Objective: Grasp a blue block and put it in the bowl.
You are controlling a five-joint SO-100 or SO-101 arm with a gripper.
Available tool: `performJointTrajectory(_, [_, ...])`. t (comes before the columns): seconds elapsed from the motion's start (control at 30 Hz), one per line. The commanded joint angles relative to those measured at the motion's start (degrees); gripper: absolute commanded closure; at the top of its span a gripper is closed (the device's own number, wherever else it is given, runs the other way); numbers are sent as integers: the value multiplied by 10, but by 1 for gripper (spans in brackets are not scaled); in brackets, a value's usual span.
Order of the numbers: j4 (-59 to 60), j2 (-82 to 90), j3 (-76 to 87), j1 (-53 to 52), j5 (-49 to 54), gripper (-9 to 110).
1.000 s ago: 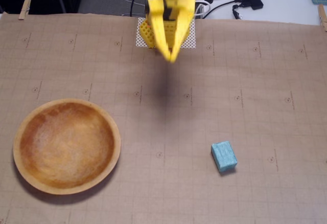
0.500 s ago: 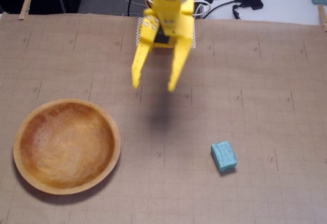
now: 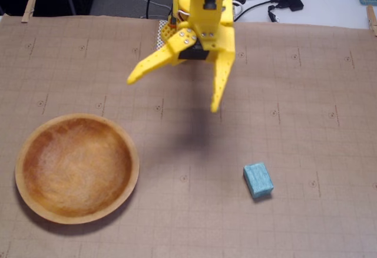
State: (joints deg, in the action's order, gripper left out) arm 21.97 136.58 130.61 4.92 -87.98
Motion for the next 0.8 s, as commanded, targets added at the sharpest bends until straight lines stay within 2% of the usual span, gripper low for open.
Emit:
performJointTrajectory(0.0, [-38, -4, -3, 5, -5, 44])
performJointTrajectory(0.4, [-203, -121, 43, 34, 2, 44])
performJointTrajectory(0.77, [-286, -197, 79, 66, 2, 44])
